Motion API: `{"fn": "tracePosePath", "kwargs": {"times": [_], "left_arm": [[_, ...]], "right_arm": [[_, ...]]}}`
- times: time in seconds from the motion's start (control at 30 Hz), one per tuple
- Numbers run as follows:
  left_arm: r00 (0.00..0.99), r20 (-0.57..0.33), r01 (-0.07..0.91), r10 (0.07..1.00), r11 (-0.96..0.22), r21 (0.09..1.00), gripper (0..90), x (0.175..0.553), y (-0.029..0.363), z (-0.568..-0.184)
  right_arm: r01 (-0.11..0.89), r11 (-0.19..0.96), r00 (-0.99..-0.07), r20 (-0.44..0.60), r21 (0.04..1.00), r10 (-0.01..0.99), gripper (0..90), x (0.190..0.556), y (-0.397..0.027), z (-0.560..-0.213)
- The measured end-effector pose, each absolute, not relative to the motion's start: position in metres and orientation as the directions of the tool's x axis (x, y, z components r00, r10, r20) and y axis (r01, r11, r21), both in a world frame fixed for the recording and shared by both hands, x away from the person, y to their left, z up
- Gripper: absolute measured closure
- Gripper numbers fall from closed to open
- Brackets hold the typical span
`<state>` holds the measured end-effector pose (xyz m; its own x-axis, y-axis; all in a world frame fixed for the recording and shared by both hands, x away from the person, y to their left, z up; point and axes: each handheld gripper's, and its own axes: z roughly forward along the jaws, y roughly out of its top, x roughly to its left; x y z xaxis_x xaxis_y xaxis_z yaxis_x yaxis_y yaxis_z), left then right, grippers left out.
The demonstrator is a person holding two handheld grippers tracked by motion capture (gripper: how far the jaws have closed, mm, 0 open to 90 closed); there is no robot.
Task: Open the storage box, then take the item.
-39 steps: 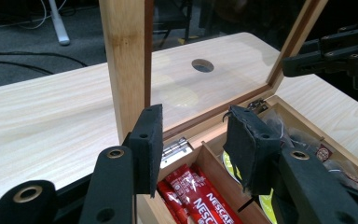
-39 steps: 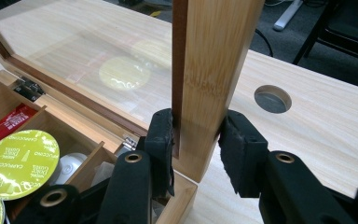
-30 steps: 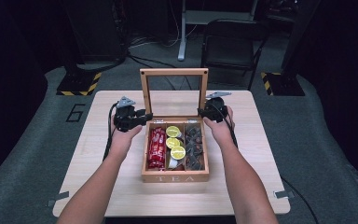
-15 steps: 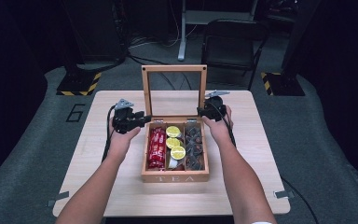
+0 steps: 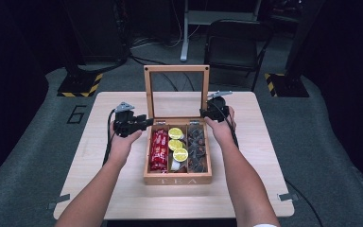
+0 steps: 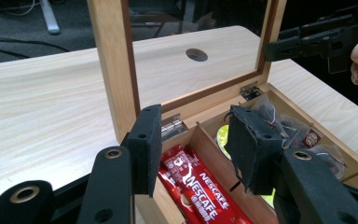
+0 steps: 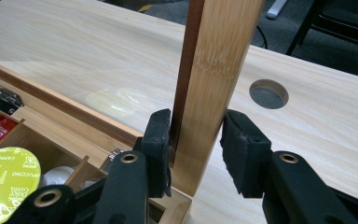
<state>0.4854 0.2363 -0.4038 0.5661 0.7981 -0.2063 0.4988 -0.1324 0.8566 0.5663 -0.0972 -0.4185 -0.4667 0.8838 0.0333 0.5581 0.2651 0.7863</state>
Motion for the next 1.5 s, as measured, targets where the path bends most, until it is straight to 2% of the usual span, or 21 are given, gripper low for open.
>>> {"fn": "tracePosePath", "kwargs": {"times": [0.13, 0.3, 0.4, 0.53, 0.63, 0.83, 0.93, 1.1, 1.2, 1.5], "left_arm": [[0.569, -0.213, 0.5, 0.795, -0.128, 0.857, 53.7, 0.483, 0.234, -0.404], [0.584, -0.196, 0.493, 0.788, -0.152, 0.857, 50.5, 0.479, 0.232, -0.407], [0.589, -0.212, 0.491, 0.78, -0.137, 0.86, 49.5, 0.474, 0.236, -0.408], [0.587, -0.208, 0.484, 0.783, -0.133, 0.865, 48.3, 0.467, 0.241, -0.408], [0.585, -0.153, 0.48, 0.797, -0.189, 0.857, 47.6, 0.462, 0.245, -0.408], [0.584, -0.151, 0.486, 0.798, -0.194, 0.853, 45.6, 0.455, 0.253, -0.405], [0.579, -0.158, 0.496, 0.8, -0.192, 0.847, 43.0, 0.453, 0.257, -0.405], [0.578, -0.145, 0.489, 0.803, -0.199, 0.849, 42.3, 0.446, 0.257, -0.41], [0.589, -0.127, 0.479, 0.798, -0.218, 0.851, 42.3, 0.442, 0.257, -0.411], [0.608, -0.147, 0.48, 0.78, -0.214, 0.851, 41.2, 0.434, 0.254, -0.406]], "right_arm": [[0.553, 0.27, -0.478, 0.034, 0.788, 0.878, 58.6, 0.565, -0.101, -0.417], [0.561, 0.235, -0.466, 0.068, 0.794, 0.882, 50.5, 0.559, -0.108, -0.415], [0.563, 0.216, -0.466, 0.09, 0.798, 0.88, 49.3, 0.554, -0.111, -0.414], [0.531, 0.279, -0.509, 0.038, 0.801, 0.86, 48.5, 0.544, -0.11, -0.415], [0.485, 0.353, -0.563, -0.023, 0.8, 0.826, 46.9, 0.529, -0.104, -0.415], [0.483, 0.349, -0.586, 0.0, 0.803, 0.81, 42.6, 0.517, -0.1, -0.411], [0.498, 0.337, -0.61, 0.046, 0.799, 0.791, 40.3, 0.507, -0.097, -0.408], [0.503, 0.314, -0.621, 0.084, 0.805, 0.779, 39.4, 0.496, -0.094, -0.408], [0.475, 0.345, -0.64, 0.049, 0.81, 0.767, 39.4, 0.488, -0.085, -0.408], [0.432, 0.366, -0.67, 0.022, 0.824, 0.742, 39.4, 0.477, -0.074, -0.401]]}}
